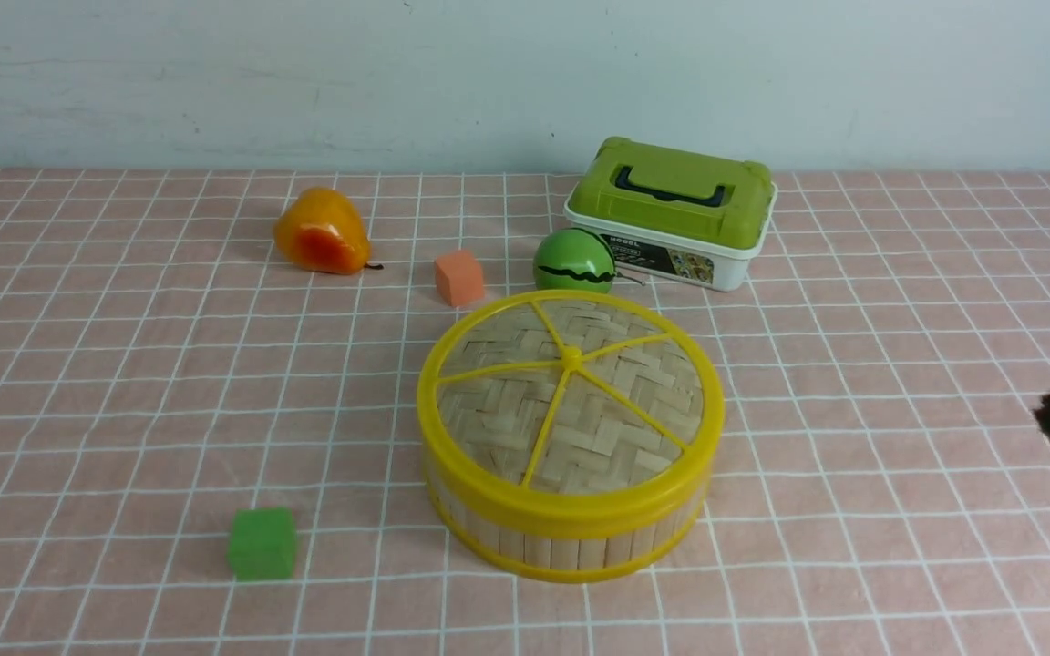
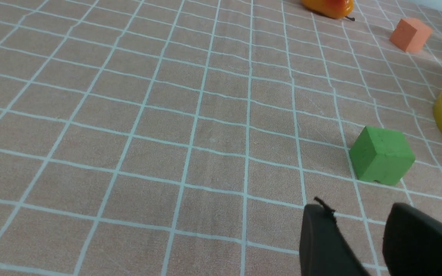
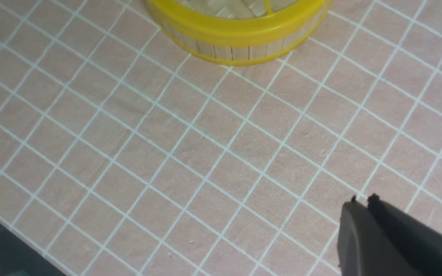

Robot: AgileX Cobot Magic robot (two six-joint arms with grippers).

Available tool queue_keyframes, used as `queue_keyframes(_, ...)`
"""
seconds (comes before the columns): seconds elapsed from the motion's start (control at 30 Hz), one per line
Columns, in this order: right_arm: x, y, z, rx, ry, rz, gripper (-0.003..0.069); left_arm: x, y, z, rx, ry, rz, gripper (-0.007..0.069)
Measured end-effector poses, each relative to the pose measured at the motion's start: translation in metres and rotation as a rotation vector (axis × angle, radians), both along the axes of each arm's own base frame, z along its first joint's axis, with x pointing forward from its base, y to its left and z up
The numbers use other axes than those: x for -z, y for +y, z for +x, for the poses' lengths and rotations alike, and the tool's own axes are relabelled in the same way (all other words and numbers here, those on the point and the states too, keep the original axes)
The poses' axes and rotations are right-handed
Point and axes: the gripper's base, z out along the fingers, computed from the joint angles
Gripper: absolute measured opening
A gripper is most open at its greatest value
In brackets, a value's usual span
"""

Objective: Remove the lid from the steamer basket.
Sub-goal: Use the right arm to lift the lid of the steamer

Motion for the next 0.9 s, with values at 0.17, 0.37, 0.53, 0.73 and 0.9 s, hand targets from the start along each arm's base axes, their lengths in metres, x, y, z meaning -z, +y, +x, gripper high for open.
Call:
queue_keyframes(0.17, 0.002, 0.042, 0.06, -0.029, 0.037, -0.101, 0.0002, 0.0, 0.0, 0.0, 0.0, 0.0, 0.0, 0.0239)
queue_keyframes(0.37, 0.019, 0.097, 0.118, -0.067, 0.048, -0.148, 0.0044, 0.0, 0.0, 0.0, 0.0, 0.0, 0.0, 0.0239)
queue_keyframes(0.53, 0.043, 0.132, 0.153, -0.104, 0.07, -0.161, 0.0167, 0.0, 0.0, 0.0, 0.0, 0.0, 0.0, 0.0239)
queue_keyframes(0.73, 0.08, 0.157, 0.189, -0.099, 0.109, -0.167, 0.0398, 0.0, 0.0, 0.0, 0.0, 0.0, 0.0, 0.0239)
queue_keyframes(0.9, 0.107, 0.172, 0.206, -0.095, 0.115, -0.101, 0.0459, 0.0, 0.0, 0.0, 0.0, 0.0, 0.0, 0.0239)
